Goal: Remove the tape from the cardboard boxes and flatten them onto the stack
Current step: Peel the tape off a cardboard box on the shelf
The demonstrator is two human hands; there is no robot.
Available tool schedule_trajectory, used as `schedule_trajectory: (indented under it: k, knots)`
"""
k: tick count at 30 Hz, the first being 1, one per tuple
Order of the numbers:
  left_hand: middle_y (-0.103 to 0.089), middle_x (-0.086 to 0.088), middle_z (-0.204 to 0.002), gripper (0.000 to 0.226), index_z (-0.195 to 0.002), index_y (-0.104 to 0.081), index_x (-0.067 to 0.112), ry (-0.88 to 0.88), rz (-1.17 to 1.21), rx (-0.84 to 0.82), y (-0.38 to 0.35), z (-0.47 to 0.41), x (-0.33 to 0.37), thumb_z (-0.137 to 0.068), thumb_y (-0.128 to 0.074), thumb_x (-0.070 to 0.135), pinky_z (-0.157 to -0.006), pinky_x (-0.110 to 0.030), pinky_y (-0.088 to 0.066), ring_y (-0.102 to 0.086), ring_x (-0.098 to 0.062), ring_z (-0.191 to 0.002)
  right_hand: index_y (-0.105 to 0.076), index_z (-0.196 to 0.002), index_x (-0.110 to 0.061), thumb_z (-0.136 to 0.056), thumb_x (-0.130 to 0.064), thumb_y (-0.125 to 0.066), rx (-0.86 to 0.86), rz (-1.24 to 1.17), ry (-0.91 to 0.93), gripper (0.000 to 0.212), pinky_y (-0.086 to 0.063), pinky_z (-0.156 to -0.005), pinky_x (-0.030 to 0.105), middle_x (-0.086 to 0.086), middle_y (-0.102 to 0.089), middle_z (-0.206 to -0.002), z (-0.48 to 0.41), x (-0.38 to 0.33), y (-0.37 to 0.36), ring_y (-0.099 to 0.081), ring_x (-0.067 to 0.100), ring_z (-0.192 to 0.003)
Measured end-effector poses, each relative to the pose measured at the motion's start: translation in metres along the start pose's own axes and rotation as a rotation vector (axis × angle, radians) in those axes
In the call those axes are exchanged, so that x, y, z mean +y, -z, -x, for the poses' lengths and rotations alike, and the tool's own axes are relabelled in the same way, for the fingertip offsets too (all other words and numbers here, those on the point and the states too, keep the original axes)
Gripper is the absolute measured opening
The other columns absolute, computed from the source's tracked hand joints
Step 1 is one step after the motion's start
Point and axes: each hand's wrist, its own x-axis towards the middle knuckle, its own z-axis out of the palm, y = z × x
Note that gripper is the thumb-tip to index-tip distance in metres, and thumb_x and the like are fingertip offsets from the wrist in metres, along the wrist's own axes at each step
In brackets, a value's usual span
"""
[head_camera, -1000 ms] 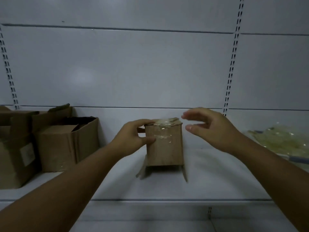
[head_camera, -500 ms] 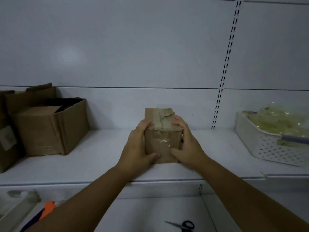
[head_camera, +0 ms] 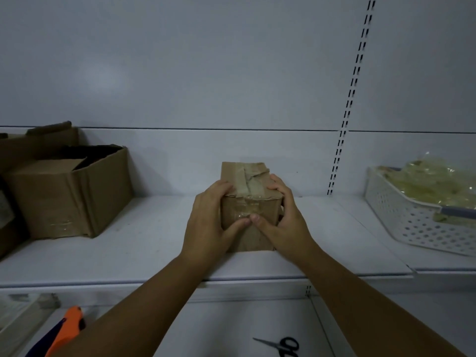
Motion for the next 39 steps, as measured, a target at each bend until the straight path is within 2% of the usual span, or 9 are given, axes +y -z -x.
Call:
schedule_trajectory:
  k: [4,6,13,15,19,23,29,34,39]
  knots:
    - [-0.037,-0.007,-0.137,0.040,-0.115,-0.054,0.022,-0.299,-0.152,0.160,0.002,-0.002,0.000,-0.080,-0.065,0.038,-0.110,-0.021,-0.027,-0.033,-0.020,-0.130,-0.038,-0.119,-0.043,-0.070,-0.047,-0.069,0.018,-0.060,-0.001,0.059,-0.039,-0.101,0.013,-0.028,-0.029,-0.143,-0.001,0.001,-0.001,-0.036,-0.012,-0.128]
    - [-0.038,-0.008,-0.135,0.020,-0.096,-0.068,0.018,-0.389,-0.175,0.171,0.002,-0.003,-0.002,-0.083,-0.064,0.033,-0.111,-0.026,-0.028,-0.036,-0.027,-0.129,-0.037,-0.118,-0.042,-0.068,-0.050,-0.068,0.024,-0.059,-0.001,0.060,-0.037,-0.100,0.010,-0.027,-0.028,-0.144,-0.002,0.001,-0.001,-0.036,-0.010,-0.129]
    - [-0.065,-0.015,-0.102,0.024,-0.078,-0.075,0.010,-0.533,-0.239,0.097,0.005,-0.013,-0.004,-0.088,-0.059,0.025,-0.105,-0.038,-0.040,-0.051,-0.023,-0.104,-0.035,-0.121,-0.048,-0.061,-0.042,-0.077,-0.047,-0.103,-0.023,0.073,-0.040,-0.108,0.033,-0.024,-0.024,-0.149,0.000,0.001,0.000,-0.035,0.002,-0.134]
    - [-0.061,-0.009,-0.102,0.021,-0.079,-0.073,0.006,-0.489,-0.208,0.057,0.008,-0.012,0.000,-0.085,-0.060,0.021,-0.101,-0.027,-0.042,-0.052,-0.019,-0.098,-0.035,-0.119,-0.054,-0.059,-0.041,-0.078,-0.066,-0.098,-0.024,0.075,-0.039,-0.109,0.036,-0.024,-0.023,-0.150,0.001,0.000,0.000,-0.034,0.003,-0.135]
    - [-0.065,-0.003,-0.095,0.024,-0.082,-0.072,0.010,-0.367,-0.213,-0.045,0.018,-0.019,0.017,-0.085,-0.054,0.026,-0.071,-0.018,-0.047,-0.055,-0.012,-0.086,-0.035,-0.113,-0.062,-0.060,-0.036,-0.080,-0.045,-0.084,-0.046,0.074,-0.042,-0.107,0.038,-0.029,-0.024,-0.147,0.000,-0.004,0.000,-0.036,0.002,-0.134]
    - [-0.067,0.009,-0.091,0.006,-0.082,-0.072,0.019,-0.172,-0.127,-0.228,0.039,-0.035,0.033,-0.084,-0.067,0.020,-0.073,-0.013,-0.044,-0.059,-0.004,-0.081,-0.036,-0.117,-0.052,-0.067,-0.019,-0.083,-0.036,-0.056,-0.060,0.077,-0.042,-0.107,0.039,-0.022,-0.027,-0.147,0.000,-0.006,0.000,-0.036,0.005,-0.134]
    - [-0.072,0.010,-0.071,0.015,-0.071,-0.071,0.022,0.128,0.127,-0.666,0.075,-0.100,0.056,-0.079,-0.072,0.009,-0.071,-0.012,-0.052,-0.066,0.000,-0.072,-0.024,-0.110,-0.073,-0.063,-0.037,-0.078,-0.080,0.052,-0.094,0.080,-0.046,-0.101,0.033,-0.012,-0.036,-0.145,-0.004,-0.015,0.000,-0.045,0.011,-0.126]
    - [-0.074,-0.002,-0.077,0.014,-0.077,-0.072,0.011,0.269,0.370,-0.688,0.059,-0.135,0.048,-0.083,-0.065,0.001,-0.070,-0.018,-0.055,-0.069,-0.010,-0.072,-0.023,-0.127,-0.054,-0.072,-0.028,-0.080,-0.120,0.067,-0.092,0.083,-0.043,-0.084,0.005,-0.021,-0.043,-0.132,-0.004,-0.017,0.003,-0.048,-0.006,-0.114]
    - [-0.068,0.000,-0.065,0.014,-0.076,-0.069,0.009,0.452,0.509,-0.552,0.031,-0.133,0.023,-0.086,-0.061,0.004,-0.062,-0.020,-0.050,-0.061,-0.013,-0.065,-0.023,-0.131,-0.053,-0.070,-0.032,-0.080,-0.163,0.075,-0.132,0.086,-0.050,-0.082,0.013,-0.026,-0.050,-0.122,-0.010,-0.019,0.010,-0.054,-0.007,-0.105]
